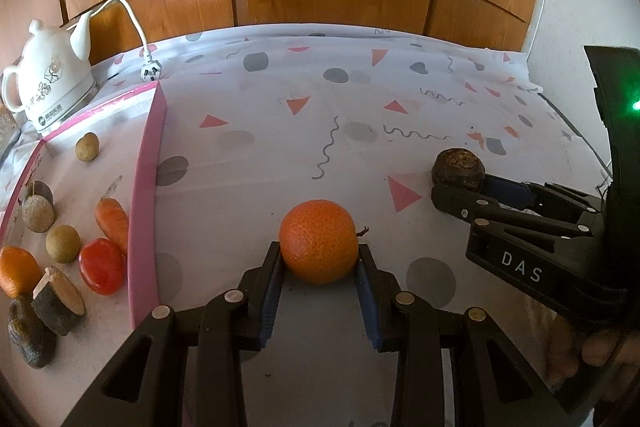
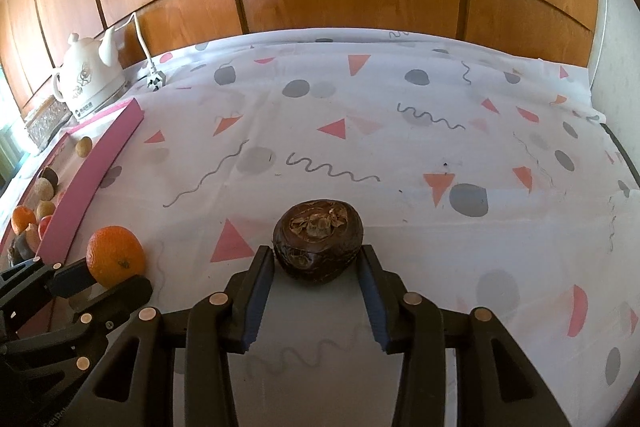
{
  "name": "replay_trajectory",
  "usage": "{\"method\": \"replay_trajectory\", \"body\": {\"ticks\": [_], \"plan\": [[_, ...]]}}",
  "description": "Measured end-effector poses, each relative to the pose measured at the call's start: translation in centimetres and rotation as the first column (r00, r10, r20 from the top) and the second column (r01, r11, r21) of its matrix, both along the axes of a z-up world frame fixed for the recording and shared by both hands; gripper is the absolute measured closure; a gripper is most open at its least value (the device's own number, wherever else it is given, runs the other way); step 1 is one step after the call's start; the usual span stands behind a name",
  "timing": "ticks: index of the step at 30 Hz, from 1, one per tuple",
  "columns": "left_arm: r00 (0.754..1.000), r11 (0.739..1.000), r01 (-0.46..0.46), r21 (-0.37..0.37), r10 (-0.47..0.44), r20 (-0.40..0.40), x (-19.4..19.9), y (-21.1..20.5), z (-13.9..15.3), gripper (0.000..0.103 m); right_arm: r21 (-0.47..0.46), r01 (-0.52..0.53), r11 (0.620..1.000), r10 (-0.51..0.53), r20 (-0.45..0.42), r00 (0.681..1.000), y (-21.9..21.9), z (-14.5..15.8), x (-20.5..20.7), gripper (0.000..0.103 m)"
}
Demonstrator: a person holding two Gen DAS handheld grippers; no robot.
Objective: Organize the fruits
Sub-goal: 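Carry the orange into the pink tray and open the left tool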
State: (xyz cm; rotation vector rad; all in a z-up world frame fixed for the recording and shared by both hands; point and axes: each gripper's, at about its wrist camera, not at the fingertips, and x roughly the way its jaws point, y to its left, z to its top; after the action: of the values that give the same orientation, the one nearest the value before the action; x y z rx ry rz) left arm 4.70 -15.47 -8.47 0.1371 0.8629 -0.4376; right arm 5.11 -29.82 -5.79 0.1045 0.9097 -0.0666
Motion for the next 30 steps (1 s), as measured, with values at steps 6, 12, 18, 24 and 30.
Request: {"method": "replay_trajectory", "body": {"ticks": [6, 12, 18, 24, 30], "plan": [[1.0, 1.0, 0.001, 0.0, -0.001, 0.002, 0.0, 0.0, 0.0, 0.068, -0.011, 0.003, 1.0, -0.003, 0.007, 1.0, 0.2, 0.0, -0.1, 0.059], [1.0, 1.0, -0.001, -0.005, 0.001, -0.005, 0.0, 0.1, 0.0, 0.069, -0.016, 0.006, 1.0, -0.006, 0.012, 1.0, 0.2, -0.1, -0.1, 0.06], [1.0, 1.0, 0.004, -0.001, -0.004, 0.006, -0.5, 0.3, 1.4, 0.069, -0.014, 0.006, 1.0, -0.006, 0.014, 1.0, 0.2, 0.0, -0.1, 0.06], [0.997, 0.997, -0.059, -0.048, 0.061, 0.044, -0.3, 2.9, 4.6, 0.069, -0.015, 0.006, 1.0, -0.006, 0.015, 1.0, 0.2, 0.0, -0.1, 0.061], [0.983, 0.984, -0.168, -0.052, 0.171, 0.071, 0.8, 6.7, 6.7, 0.069, -0.028, 0.007, 1.0, -0.007, 0.012, 1.0, 0.3, 0.0, -0.1, 0.061]]}}
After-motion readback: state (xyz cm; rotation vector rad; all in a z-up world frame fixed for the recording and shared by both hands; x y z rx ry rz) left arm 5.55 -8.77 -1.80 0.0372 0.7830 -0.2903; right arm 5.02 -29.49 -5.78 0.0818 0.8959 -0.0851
